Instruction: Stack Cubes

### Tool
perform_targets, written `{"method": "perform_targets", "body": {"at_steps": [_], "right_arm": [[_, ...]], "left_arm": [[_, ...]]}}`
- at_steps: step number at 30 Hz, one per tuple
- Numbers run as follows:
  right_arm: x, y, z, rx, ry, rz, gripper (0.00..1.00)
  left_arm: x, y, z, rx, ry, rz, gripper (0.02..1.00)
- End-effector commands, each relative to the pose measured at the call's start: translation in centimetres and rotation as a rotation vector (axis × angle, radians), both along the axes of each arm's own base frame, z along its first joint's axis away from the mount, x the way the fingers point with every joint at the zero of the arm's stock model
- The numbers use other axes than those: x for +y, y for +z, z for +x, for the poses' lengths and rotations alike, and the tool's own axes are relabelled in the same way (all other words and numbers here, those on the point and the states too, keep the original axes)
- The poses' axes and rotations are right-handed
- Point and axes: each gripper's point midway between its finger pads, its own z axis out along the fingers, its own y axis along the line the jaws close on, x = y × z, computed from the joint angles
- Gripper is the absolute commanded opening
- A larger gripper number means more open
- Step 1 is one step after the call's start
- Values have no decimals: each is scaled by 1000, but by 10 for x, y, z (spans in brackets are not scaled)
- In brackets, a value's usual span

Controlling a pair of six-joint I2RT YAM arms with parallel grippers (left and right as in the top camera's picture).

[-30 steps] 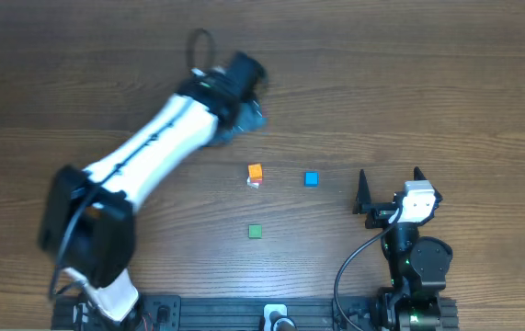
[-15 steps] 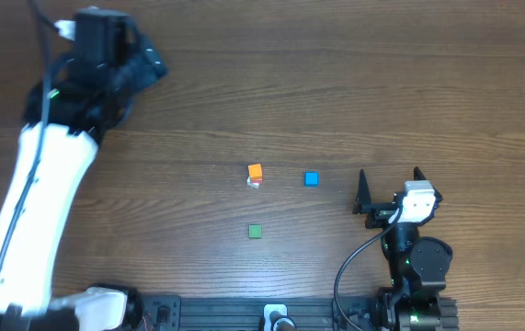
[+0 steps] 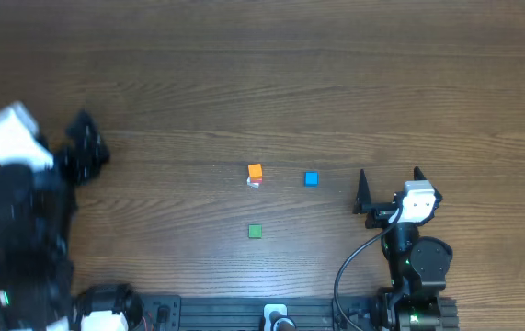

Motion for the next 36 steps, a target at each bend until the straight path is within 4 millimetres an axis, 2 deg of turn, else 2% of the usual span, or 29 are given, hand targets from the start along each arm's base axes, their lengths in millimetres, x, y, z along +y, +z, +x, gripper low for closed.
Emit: {"method": "perform_targets", "body": {"at_steps": [1,4,8,17,28,33,36], "right_arm": [[-1,-1,0,-3,-5,-1,993],[-1,-1,0,-3,-5,-1,993],[-1,-1,0,-3,-5,-1,993],[-1,-1,0,-3,-5,-1,991],[-1,-1,0,-3,-5,-1,993],[-1,-1,0,-3,-5,-1,991],[-1,-1,0,-3,-5,-1,993]], "left_arm": [[-4,-28,-20,-26,-73,111,840],[-10,-42,-26,-84,-111,154,836],[-21,-56,-23,-174,-173,153,836],[-53,-63,-17,-380,-334,221,869],[-62,-90,-16,-382,-390,267,882],[-66,-112,-14,-372,-415,259,912],[-69,-126,-12,-344,-430,249,965]]}}
